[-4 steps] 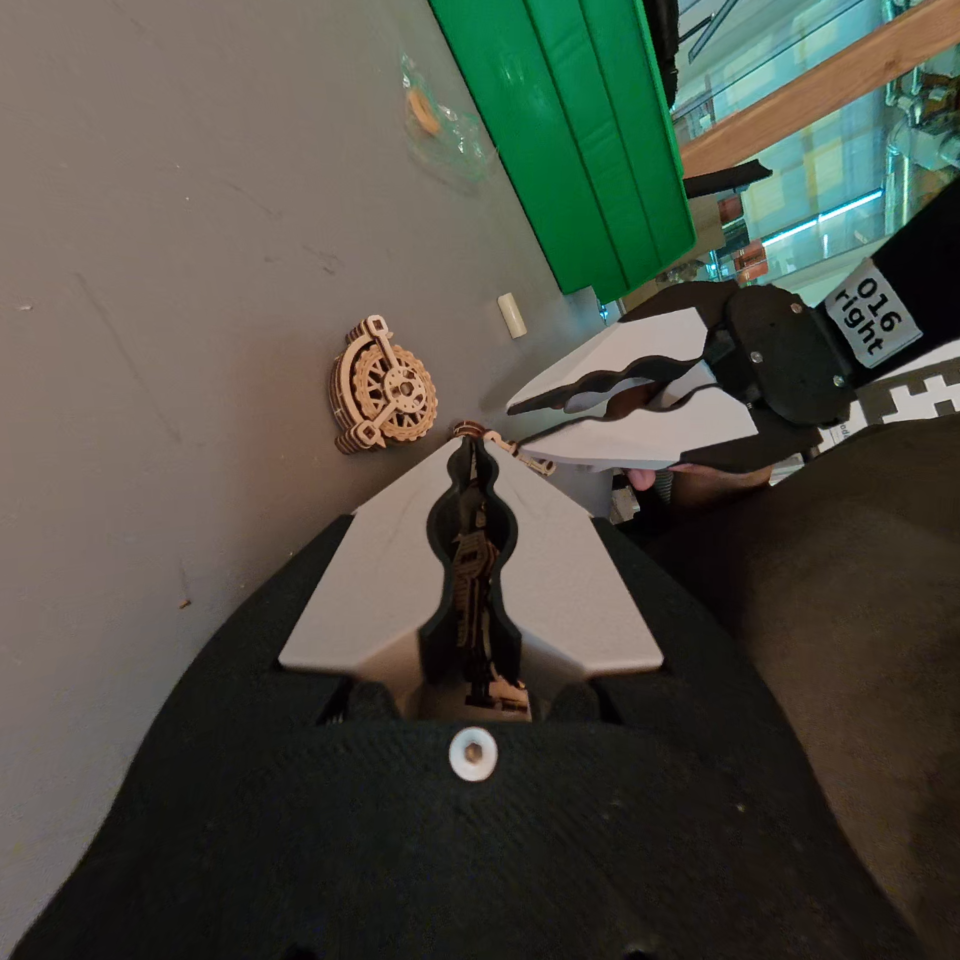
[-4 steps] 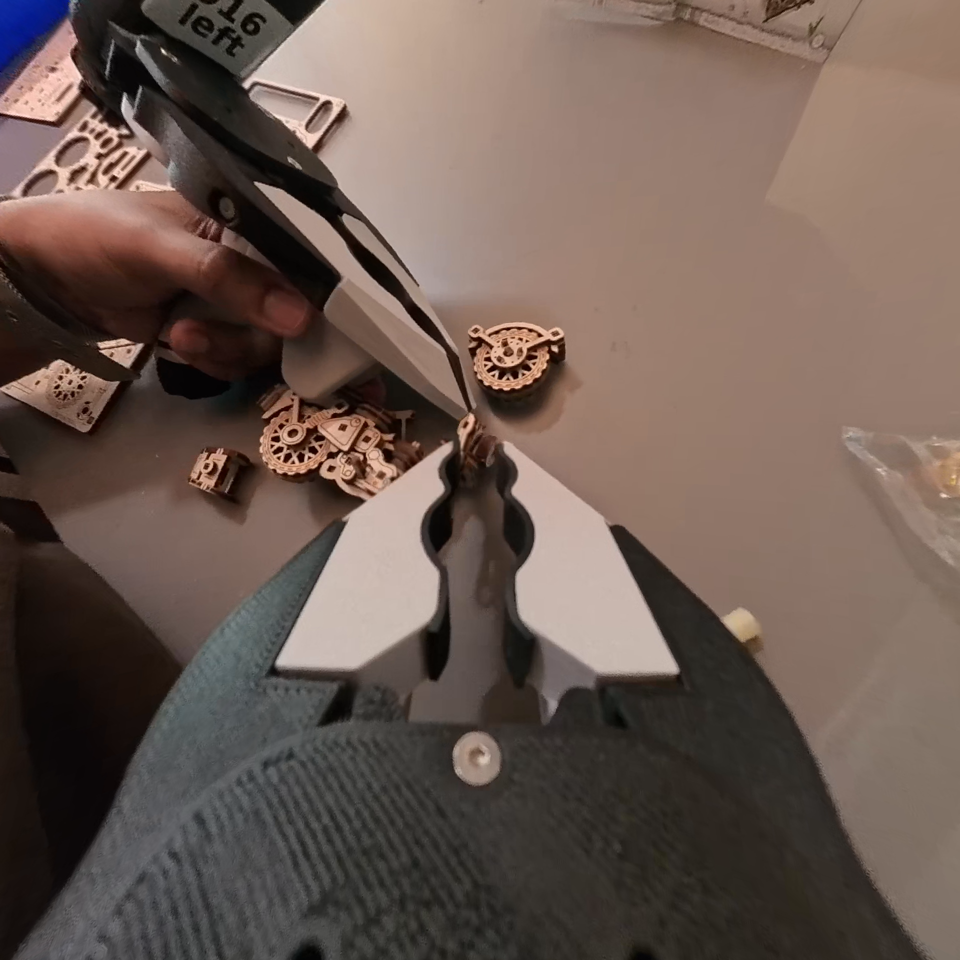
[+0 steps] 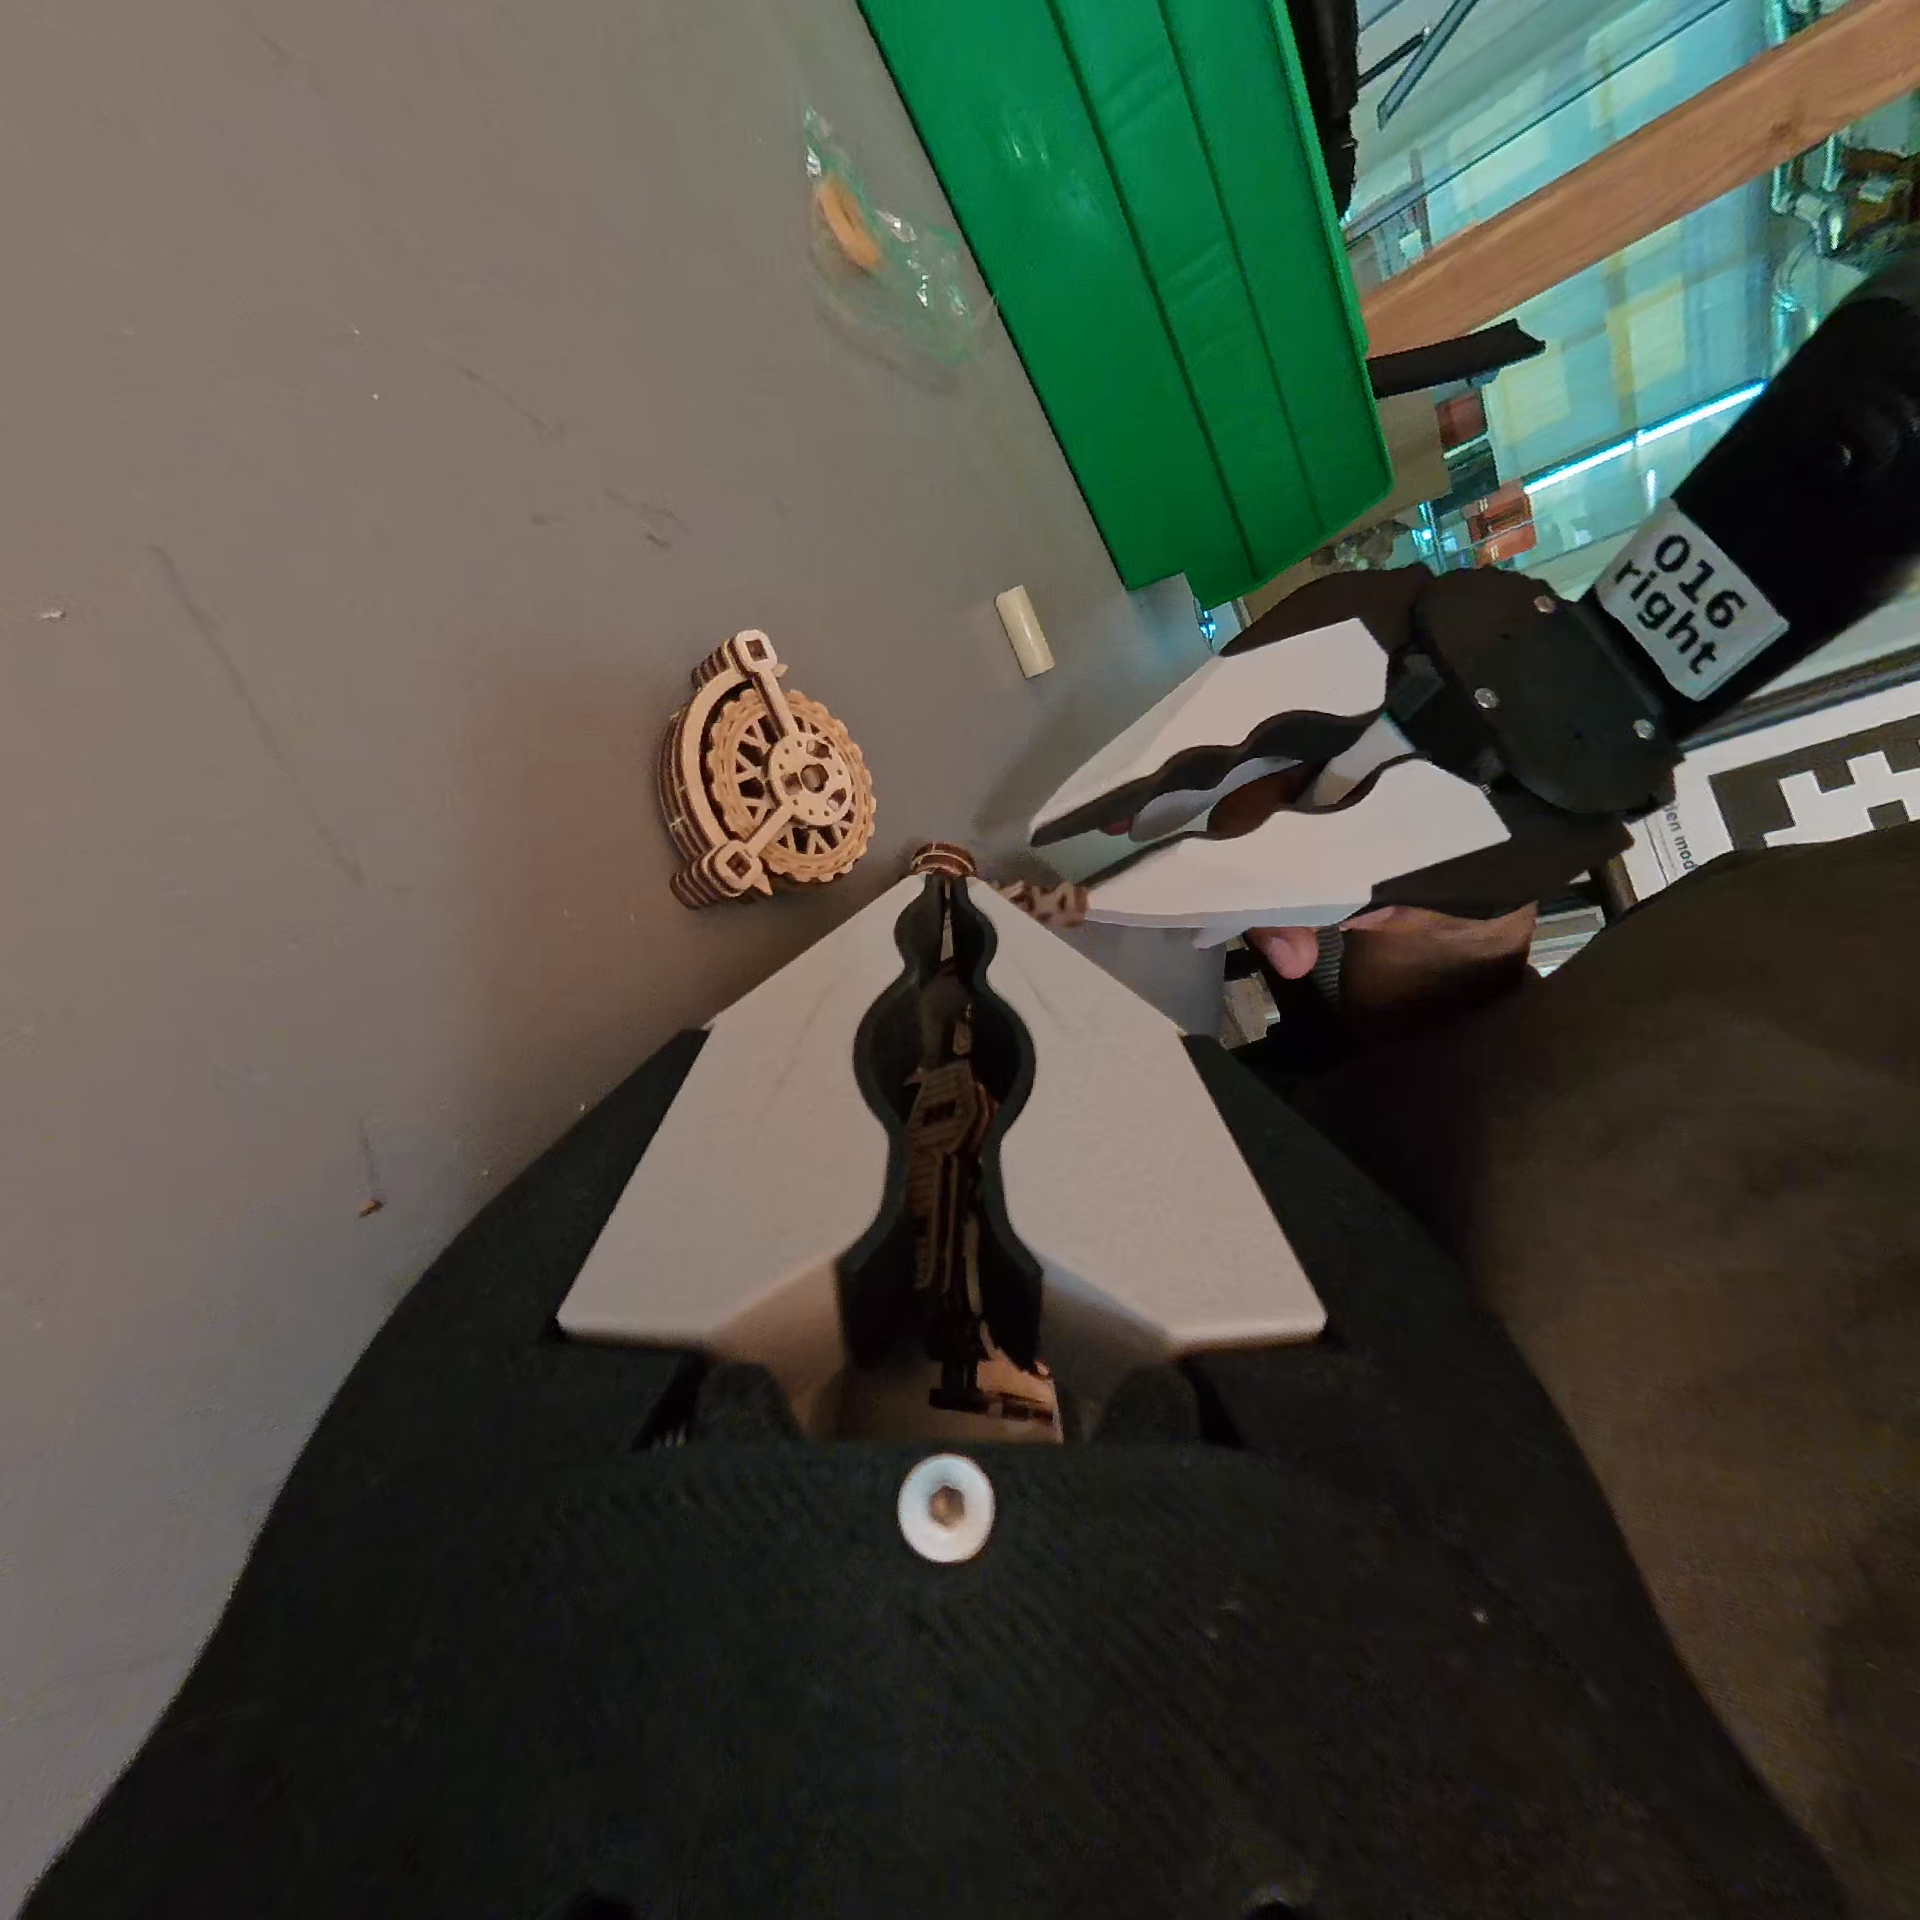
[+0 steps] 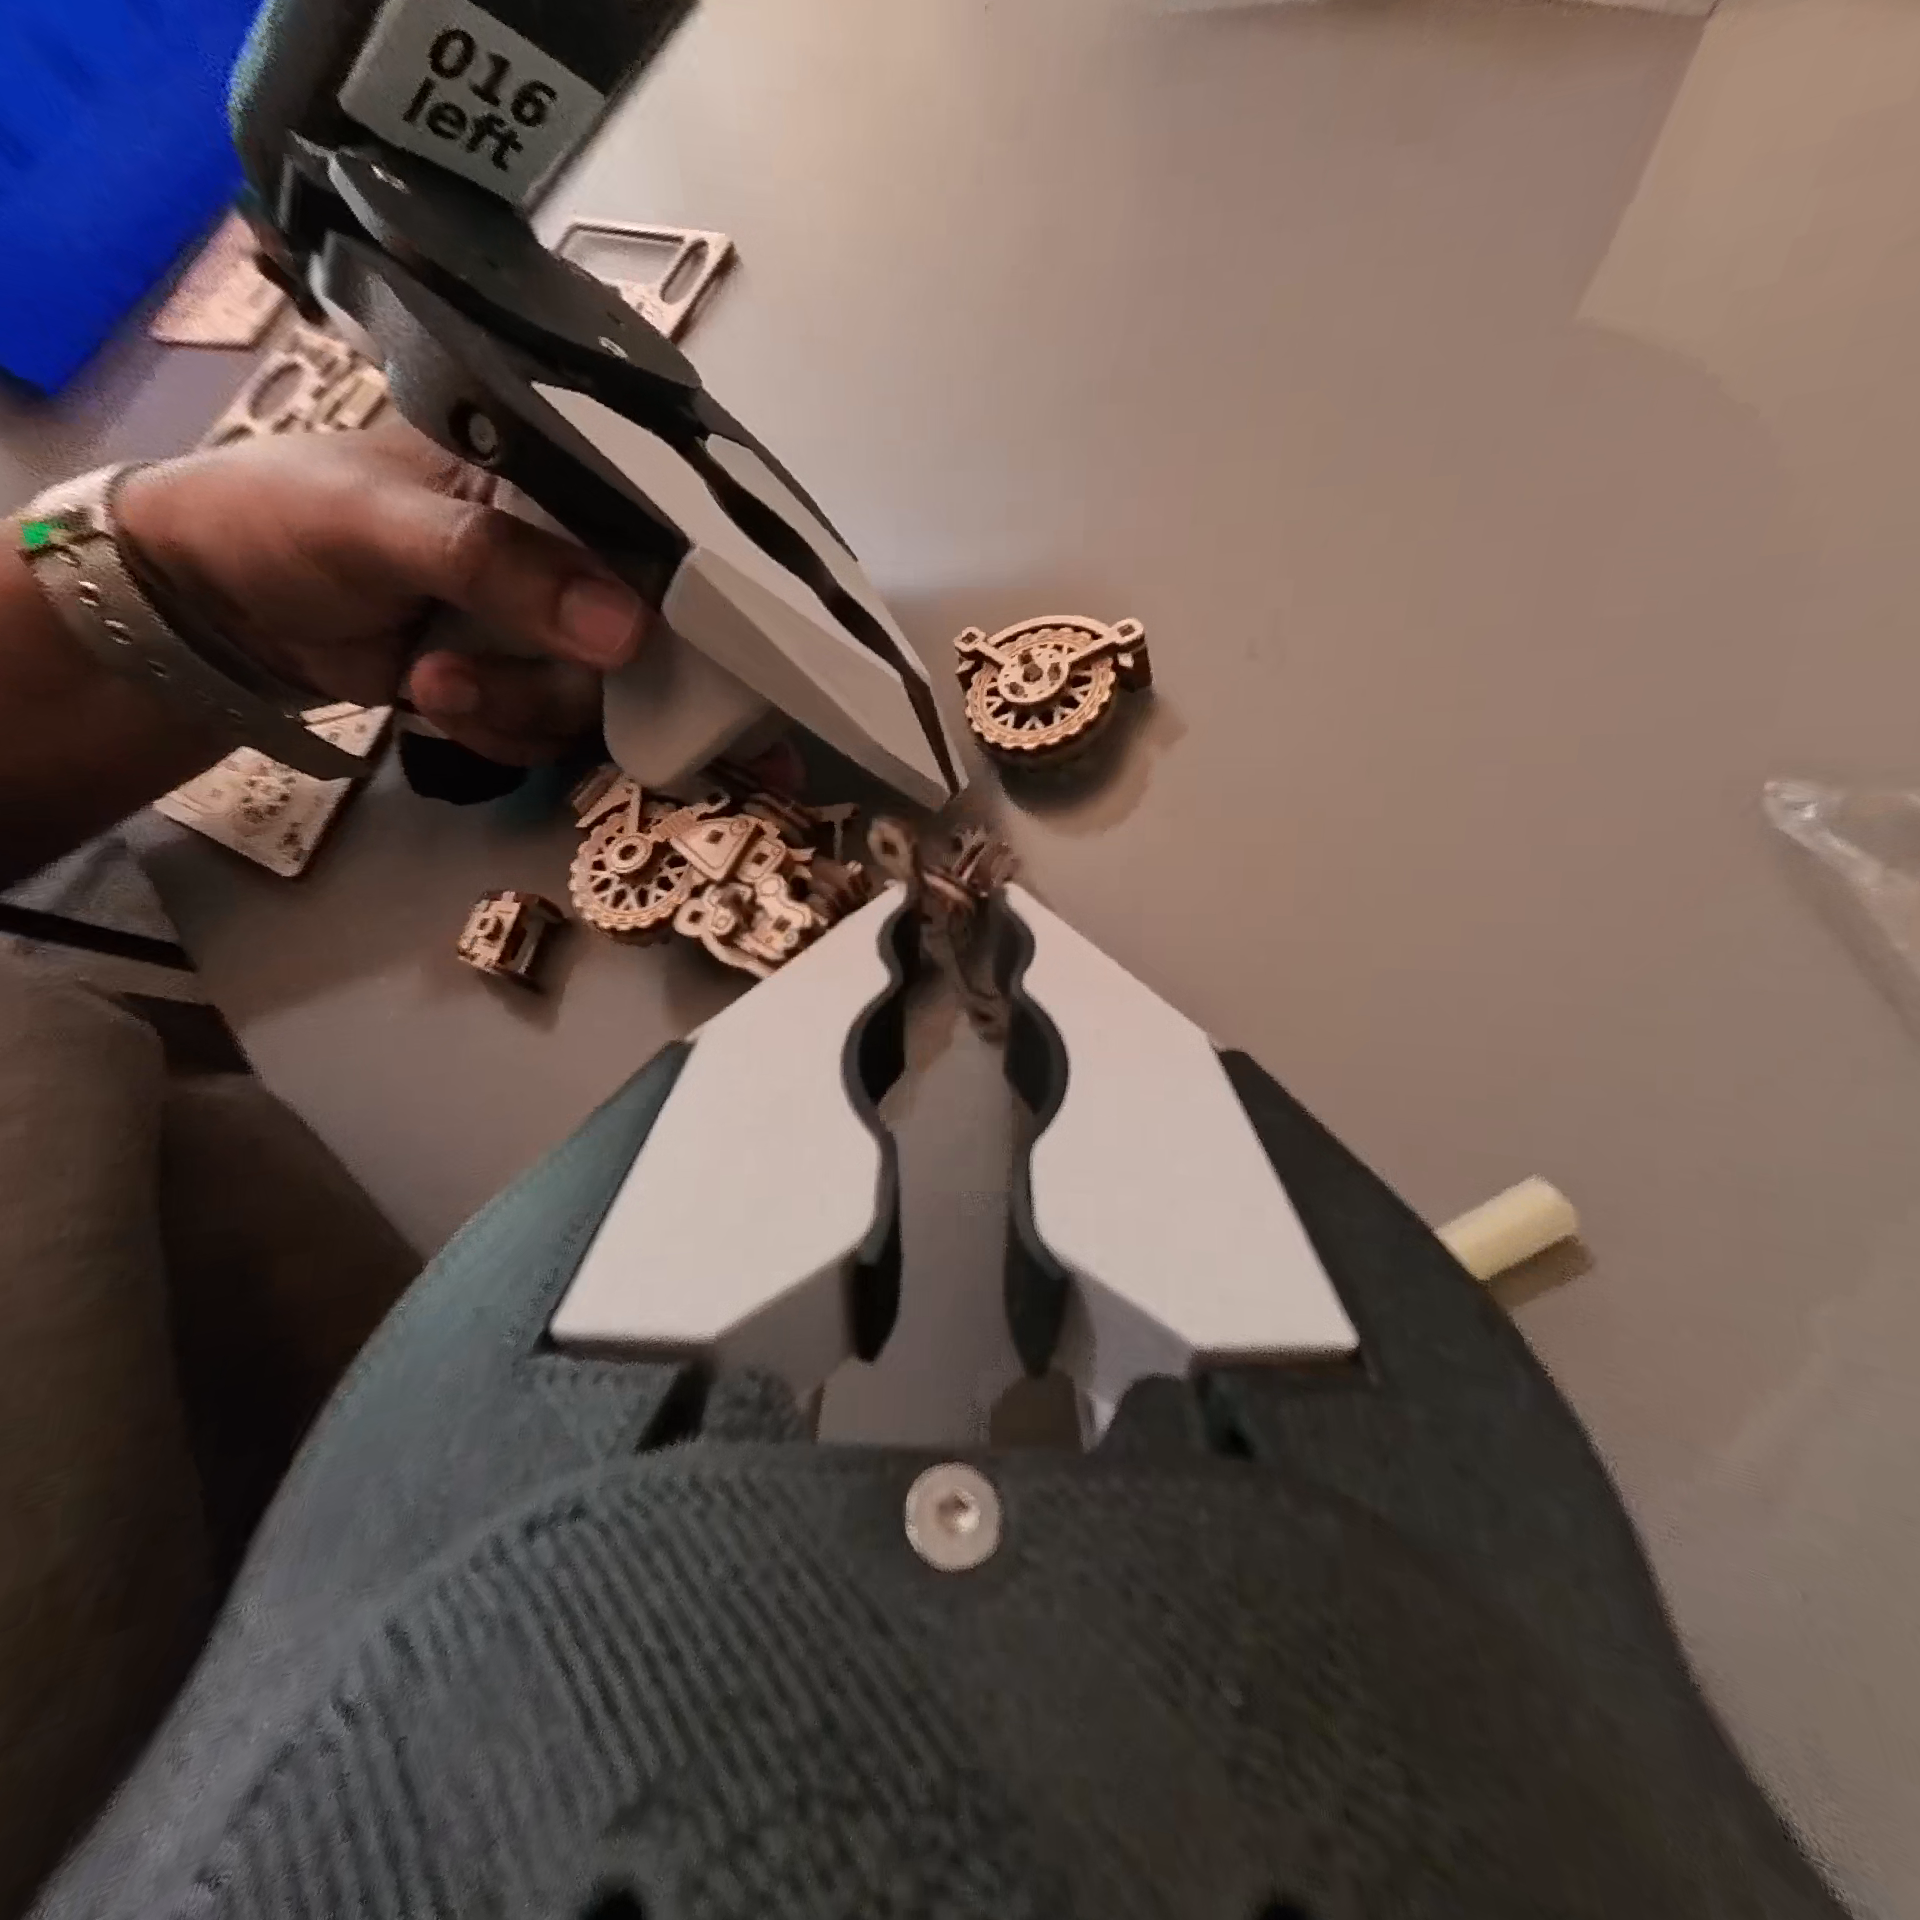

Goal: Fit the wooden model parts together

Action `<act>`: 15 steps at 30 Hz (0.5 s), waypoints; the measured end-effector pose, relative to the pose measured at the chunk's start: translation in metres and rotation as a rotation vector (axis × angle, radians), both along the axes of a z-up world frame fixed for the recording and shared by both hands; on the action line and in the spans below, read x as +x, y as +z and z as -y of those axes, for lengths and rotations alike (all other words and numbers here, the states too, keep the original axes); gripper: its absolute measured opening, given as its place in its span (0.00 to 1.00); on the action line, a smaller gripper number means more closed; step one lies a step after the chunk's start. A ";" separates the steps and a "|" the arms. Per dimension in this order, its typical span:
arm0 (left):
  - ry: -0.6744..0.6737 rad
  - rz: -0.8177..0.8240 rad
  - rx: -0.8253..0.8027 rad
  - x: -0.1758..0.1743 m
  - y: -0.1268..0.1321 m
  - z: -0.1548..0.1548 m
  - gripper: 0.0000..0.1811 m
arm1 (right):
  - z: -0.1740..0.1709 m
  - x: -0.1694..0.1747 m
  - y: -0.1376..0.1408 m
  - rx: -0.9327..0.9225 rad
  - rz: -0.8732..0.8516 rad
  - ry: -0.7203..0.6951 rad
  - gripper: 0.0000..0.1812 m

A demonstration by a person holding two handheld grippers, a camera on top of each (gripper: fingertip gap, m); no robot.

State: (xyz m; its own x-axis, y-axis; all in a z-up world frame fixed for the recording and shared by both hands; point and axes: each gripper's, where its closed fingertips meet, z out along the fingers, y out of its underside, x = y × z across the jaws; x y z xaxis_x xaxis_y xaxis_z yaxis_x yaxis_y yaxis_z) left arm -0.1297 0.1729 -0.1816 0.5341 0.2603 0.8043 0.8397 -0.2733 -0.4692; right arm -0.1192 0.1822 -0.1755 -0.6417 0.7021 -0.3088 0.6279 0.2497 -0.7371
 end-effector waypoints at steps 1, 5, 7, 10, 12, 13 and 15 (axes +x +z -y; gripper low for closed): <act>0.000 0.000 0.000 0.000 0.000 0.000 0.00 | 0.000 0.002 0.001 -0.028 0.013 0.002 0.06; 0.001 0.002 -0.001 0.000 0.000 0.000 0.00 | 0.001 0.006 0.012 -0.096 -0.004 0.024 0.07; 0.004 0.002 0.000 -0.001 0.000 0.000 0.00 | -0.004 0.005 0.016 -0.051 -0.082 0.042 0.07; 0.011 -0.001 0.004 -0.002 0.001 0.001 0.00 | -0.021 0.001 0.020 0.096 -0.254 0.046 0.04; 0.011 -0.004 0.004 -0.001 0.001 0.001 0.00 | -0.024 0.011 0.017 0.157 -0.329 0.096 0.03; 0.009 -0.005 0.003 -0.001 0.001 0.001 0.00 | -0.023 0.016 0.013 0.178 -0.353 0.121 0.03; 0.008 -0.012 0.001 -0.001 0.000 0.000 0.00 | -0.017 0.023 0.003 0.215 -0.370 0.168 0.06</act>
